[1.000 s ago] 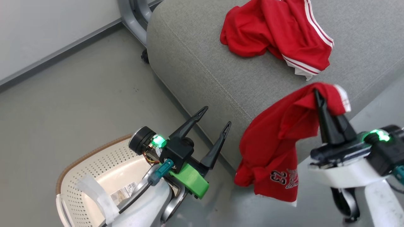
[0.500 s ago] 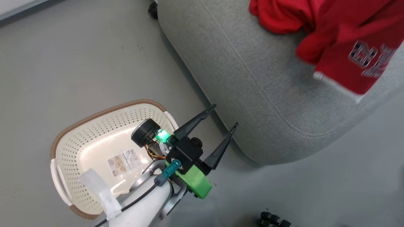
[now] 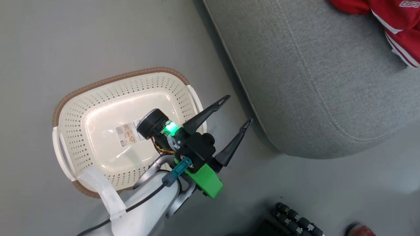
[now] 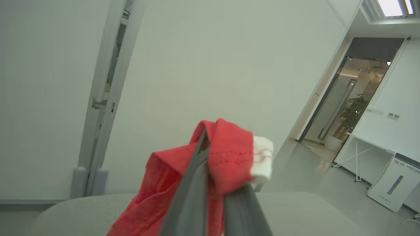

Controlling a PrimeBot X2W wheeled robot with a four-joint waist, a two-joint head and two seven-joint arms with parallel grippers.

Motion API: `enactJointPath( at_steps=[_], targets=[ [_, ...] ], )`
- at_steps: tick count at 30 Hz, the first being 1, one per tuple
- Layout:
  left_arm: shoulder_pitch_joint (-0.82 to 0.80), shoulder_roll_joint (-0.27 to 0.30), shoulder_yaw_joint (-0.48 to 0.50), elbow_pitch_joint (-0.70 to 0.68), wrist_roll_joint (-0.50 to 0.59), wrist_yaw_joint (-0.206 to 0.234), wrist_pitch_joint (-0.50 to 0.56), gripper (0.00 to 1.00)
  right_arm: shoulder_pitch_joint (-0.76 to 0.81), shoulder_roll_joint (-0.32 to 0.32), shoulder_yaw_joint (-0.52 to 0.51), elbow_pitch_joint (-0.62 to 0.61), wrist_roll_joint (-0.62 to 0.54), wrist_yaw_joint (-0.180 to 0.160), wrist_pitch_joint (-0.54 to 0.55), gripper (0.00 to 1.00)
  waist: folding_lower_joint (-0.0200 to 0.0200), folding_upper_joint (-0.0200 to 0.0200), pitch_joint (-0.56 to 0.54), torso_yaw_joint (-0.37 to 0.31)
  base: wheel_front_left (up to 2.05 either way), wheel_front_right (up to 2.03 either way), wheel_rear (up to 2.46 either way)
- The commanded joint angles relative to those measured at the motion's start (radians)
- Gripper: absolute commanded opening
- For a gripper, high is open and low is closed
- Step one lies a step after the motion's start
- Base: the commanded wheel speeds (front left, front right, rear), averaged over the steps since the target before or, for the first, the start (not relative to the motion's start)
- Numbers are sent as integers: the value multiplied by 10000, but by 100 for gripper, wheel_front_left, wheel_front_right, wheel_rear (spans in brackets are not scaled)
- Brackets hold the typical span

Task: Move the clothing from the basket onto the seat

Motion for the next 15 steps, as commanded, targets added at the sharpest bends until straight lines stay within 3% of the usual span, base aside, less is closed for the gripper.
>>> enactJointPath(
  at_steps=[1, 8, 9, 10, 11, 15],
  targets=[
    [-167, 5, -10, 27, -42, -72, 23, 100, 556, 241, 30, 287, -264, -14, 0, 0, -2, 26, 255, 187, 0, 0, 0],
    [-86, -117, -82, 274, -287, -131, -98, 100, 3125, 1585, -329, 800, -1320, -14, -1, 2, -2, 26, -22, 309, 0, 0, 0],
    [-49, -128, -70, 309, -304, -118, -115, 100, 3413, 1747, -397, 782, -1383, -14, 0, 11, -2, 26, -110, 298, 0, 0, 0],
    [-3, -129, -57, 341, -324, -86, -157, 100, 3794, 1872, -527, 706, -1499, -14, -1, 46, -2, 26, -229, 277, 0, 0, 0],
    [33, -130, -50, 365, -321, -68, -238, 100, 4070, 1987, -672, 621, -1639, -14, 0, 99, -2, 26, -351, 264, 0, 0, 0],
    [204, -280, -51, 549, -459, -28, -462, 100, 5384, 2690, -1316, 123, -2029, -14, 0, 100, -2, 26, -946, 302, 0, 0, 0]
  ],
)
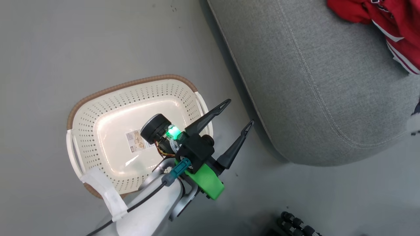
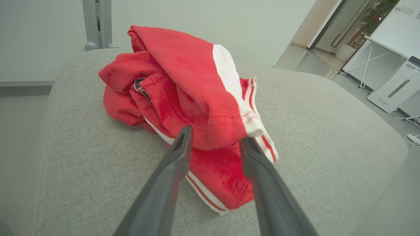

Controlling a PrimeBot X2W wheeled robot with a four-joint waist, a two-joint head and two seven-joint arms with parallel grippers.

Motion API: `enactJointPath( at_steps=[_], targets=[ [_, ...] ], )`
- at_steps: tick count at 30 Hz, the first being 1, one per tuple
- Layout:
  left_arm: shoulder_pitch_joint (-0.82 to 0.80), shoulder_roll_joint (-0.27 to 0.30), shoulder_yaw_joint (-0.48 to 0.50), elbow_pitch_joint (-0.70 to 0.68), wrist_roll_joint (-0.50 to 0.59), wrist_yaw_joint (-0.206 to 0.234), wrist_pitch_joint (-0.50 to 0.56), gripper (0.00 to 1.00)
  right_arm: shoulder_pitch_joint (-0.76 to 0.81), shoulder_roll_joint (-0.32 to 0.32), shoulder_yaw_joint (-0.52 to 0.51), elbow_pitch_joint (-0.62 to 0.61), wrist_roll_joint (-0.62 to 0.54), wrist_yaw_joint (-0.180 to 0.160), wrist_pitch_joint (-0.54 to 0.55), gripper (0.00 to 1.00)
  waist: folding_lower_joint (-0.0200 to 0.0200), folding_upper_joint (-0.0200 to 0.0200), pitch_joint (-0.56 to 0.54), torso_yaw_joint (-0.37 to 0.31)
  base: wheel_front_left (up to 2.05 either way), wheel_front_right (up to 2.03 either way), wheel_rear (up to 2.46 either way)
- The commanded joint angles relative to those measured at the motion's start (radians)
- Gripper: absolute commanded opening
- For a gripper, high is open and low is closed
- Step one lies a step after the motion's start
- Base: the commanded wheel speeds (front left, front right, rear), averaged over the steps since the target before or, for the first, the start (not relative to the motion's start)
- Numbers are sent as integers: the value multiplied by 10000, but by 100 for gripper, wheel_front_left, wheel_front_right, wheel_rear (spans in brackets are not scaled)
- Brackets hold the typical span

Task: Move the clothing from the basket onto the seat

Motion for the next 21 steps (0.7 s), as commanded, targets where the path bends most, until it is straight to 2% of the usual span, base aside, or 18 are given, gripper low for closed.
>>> enactJointPath(
  at_steps=[1, 6, 11, 16, 21],
  targets=[
    [177, -97, 33, 79, -73, 70, -115, 100, 658, 147, -44, -229, -149, -14, 0, 100, -1, 26, -618, 31, 0, 0, 0],
    [520, -362, 304, 267, -447, 203, -369, 100, 2410, 853, -98, -1208, 4, -14, 0, 100, -1, 26, -1388, 243, 0, 0, 0],
    [950, -495, 847, 331, -706, 446, -492, 100, 3497, 1337, 533, -2013, 105, -14, 0, 100, -1, 26, -2139, 684, 0, 0, 0],
    [1952, -744, 1920, -192, -736, 707, -489, 100, 3926, 1711, 1478, -2655, -228, -14, 0, 100, -1, 26, -2968, 1445, 0, 0, 0],
    [3053, -959, 2848, -377, -445, 457, -482, 100, 4132, 1828, 2388, -2678, -293, -14, 0, 100, -1, 26, -3774, 2525, 0, 0, 0]
  ],
)
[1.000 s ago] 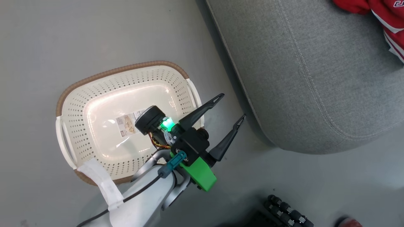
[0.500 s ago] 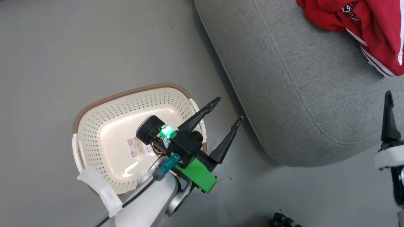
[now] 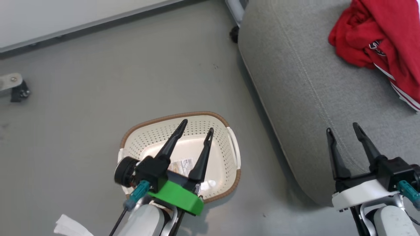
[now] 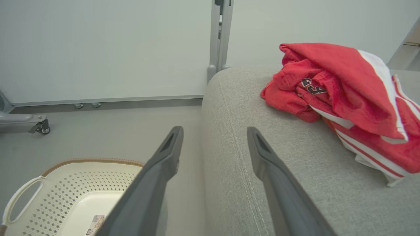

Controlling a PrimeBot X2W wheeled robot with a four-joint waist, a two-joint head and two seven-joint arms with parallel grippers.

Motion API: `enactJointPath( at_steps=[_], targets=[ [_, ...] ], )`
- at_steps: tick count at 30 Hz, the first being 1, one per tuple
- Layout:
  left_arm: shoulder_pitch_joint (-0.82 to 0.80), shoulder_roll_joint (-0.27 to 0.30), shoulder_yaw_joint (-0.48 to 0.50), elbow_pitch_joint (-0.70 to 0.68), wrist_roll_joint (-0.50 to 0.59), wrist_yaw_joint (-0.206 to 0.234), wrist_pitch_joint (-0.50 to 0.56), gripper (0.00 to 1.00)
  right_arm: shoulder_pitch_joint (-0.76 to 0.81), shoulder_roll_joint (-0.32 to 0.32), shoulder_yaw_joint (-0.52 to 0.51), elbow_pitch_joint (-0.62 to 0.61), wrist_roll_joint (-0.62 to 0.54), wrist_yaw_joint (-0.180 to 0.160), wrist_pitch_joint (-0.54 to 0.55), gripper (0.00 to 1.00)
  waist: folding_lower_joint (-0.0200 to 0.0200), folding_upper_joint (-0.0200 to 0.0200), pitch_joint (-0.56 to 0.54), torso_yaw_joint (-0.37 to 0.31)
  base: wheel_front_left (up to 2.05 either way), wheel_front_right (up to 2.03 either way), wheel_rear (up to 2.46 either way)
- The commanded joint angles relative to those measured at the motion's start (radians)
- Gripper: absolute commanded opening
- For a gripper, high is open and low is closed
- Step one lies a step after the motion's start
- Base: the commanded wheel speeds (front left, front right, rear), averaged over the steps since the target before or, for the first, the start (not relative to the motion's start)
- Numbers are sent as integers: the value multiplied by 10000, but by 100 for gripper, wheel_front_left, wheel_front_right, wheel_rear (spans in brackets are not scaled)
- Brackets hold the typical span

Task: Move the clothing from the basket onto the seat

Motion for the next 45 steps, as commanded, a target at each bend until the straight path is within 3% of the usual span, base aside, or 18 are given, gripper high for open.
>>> enactJointPath(
  at_steps=[1, 8, 13, 16, 21, 28, 45],
  targets=[
    [359, -69, 252, -20, 141, -58, -3, 100, 175, 11, 76, 24, 40, -14, 0, 100, 0, 27, -1219, 1396, 0, 0, 0],
    [1682, -261, 1896, -155, 641, 108, -4, 100, 441, 182, 661, -32, 205, -14, 0, 100, 0, 27, -2165, 2718, 0, 0, 0],
    [2587, -363, 2985, -446, 993, 312, -3, 100, 864, 259, 796, -275, 29, -14, 0, 100, 0, 27, -2856, 3165, 0, 0, 0],
    [3145, -412, 3425, -926, 1219, 206, -5, 100, 1202, 360, 559, -646, 15, -14, 0, 100, 0, 27, -3164, 3291, 0, 0, 0],
    [4196, -467, 3960, -1867, 1611, -204, -4, 100, 2014, 602, 120, -1225, 191, -14, 1, 100, 0, 27, -3602, 3276, 0, 0, 0],
    [5397, -512, 4291, -2372, 1712, -306, -4, 100, 2958, 725, -147, -1347, -374, -14, 1, 100, 0, 27, -4150, 2932, 0, 0, 0],
    [5700, -512, 4092, -2131, 1882, -508, -5, 100, 3444, 778, 196, -1046, -510, -14, 1, 100, 0, 27, -4443, 2674, 0, 0, 0]
  ],
)
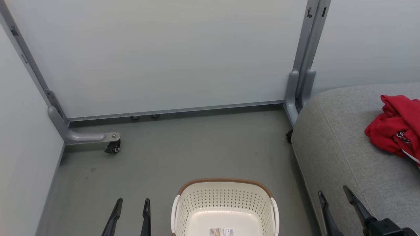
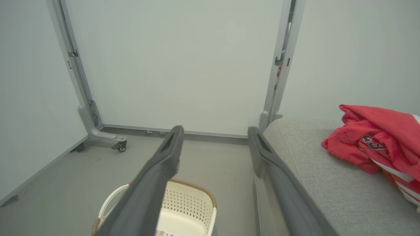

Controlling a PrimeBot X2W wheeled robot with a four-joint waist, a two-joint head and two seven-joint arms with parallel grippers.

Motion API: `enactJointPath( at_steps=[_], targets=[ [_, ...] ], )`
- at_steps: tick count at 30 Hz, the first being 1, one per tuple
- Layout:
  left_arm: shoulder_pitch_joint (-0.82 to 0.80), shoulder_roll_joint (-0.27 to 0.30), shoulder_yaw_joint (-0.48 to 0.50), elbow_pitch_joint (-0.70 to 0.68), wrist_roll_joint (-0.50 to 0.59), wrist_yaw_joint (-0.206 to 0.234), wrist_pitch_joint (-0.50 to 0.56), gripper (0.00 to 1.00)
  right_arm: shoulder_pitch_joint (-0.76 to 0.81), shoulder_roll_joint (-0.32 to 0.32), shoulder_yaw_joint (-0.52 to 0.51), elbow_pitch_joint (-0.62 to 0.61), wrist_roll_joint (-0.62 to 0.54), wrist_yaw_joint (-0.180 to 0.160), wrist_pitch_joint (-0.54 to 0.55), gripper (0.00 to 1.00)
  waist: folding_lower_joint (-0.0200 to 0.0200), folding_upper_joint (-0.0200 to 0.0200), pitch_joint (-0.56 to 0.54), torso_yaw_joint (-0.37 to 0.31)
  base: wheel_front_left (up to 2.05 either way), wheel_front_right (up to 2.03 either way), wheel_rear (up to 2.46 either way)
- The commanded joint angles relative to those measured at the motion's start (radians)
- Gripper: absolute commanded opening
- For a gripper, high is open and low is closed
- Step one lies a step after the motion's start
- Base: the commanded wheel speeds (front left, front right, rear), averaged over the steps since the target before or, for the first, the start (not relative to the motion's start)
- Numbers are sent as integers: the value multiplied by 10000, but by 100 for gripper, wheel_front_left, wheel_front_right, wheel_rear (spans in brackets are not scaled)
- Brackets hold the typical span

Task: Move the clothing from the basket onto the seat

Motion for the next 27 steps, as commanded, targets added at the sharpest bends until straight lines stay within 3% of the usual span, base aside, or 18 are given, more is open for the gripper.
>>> enactJointPath(
  at_steps=[1, 4, 5, 10, 27],
  targets=[
    [94, 0, 16, 23, 76, -23, -3, 100, 162, -17, 6, 7, 43, -14, 1, 100, 1, 26, 1, 8, 0, 0, 0],
    [92, -1, -19, 60, 221, -20, -3, 100, 198, -17, 50, 21, 76, -14, 1, 100, 1, 26, -3, 32, 0, 0, 0],
    [9, 0, -37, 88, 101, -2, 0, 0, 40, 10, 59, 39, 51, 0, 0, 0, 1, 0, -2, 26, 0, 0, 0],
    [9, 3, -64, 515, -72, 2, 16, 0, 29, 88, 105, 465, 146, 0, 16, 0, 1, 0, 4, 21, 0, 0, 0],
    [-882, 208, 279, 1014, -3477, -147, 630, 0, -798, -112, 50, 977, 3723, -2, 663, 0, 1, 4, 184, -106, 0, 0, 0]
  ],
)
